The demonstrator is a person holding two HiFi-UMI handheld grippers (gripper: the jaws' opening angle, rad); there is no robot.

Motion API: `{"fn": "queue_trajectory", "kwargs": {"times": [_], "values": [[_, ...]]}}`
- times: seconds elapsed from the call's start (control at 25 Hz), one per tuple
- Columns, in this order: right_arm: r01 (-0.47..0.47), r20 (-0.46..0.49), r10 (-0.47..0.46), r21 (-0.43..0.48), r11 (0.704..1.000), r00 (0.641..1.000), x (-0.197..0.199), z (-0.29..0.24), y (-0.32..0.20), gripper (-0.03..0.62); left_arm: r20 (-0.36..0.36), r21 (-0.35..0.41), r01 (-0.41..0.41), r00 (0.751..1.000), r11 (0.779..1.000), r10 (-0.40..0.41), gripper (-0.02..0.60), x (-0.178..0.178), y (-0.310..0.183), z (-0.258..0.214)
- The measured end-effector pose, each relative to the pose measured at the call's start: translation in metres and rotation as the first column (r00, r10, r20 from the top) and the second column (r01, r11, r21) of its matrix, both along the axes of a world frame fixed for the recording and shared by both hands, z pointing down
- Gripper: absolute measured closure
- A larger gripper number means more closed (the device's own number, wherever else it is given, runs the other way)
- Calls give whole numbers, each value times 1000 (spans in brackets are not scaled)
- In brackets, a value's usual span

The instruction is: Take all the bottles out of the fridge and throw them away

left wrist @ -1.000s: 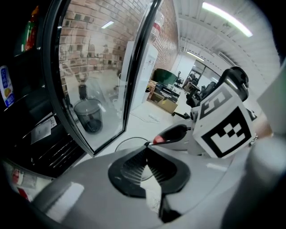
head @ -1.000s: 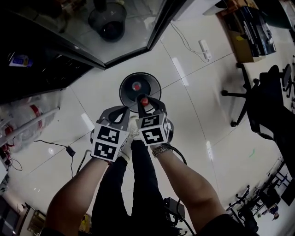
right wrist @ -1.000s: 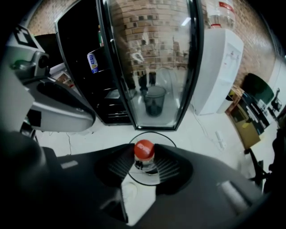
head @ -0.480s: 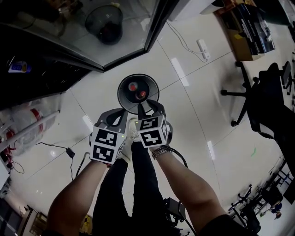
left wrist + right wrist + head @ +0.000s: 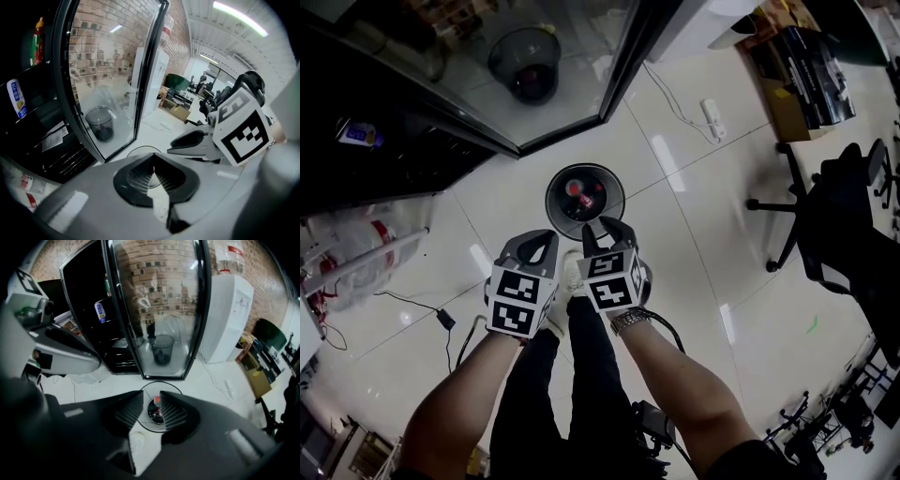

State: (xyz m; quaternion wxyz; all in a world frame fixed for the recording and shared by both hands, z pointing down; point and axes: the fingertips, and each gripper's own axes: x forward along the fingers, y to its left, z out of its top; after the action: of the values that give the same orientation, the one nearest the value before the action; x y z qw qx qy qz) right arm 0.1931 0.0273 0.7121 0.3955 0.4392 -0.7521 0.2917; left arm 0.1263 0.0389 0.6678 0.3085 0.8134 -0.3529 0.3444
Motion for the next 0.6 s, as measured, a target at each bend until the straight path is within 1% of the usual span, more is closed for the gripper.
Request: {"fn": "queue_trajectory", "kwargs": {"times": [0.16,0.4,0.6], "values": [[28,12,-29,20,999,1000,-10,-22,-2,485,10,16,26,1000,1000,-26,578,-9,3,-17],[79,33,-81,75,994,996,-30,-67,-16,485,25,47,79,996,996,-81,578,-25,2,-50],[133,56,-141,128,983,988,-48,-109,-21,485,27,89,144,989,986,-147,578,-38,-1,-82]]}}
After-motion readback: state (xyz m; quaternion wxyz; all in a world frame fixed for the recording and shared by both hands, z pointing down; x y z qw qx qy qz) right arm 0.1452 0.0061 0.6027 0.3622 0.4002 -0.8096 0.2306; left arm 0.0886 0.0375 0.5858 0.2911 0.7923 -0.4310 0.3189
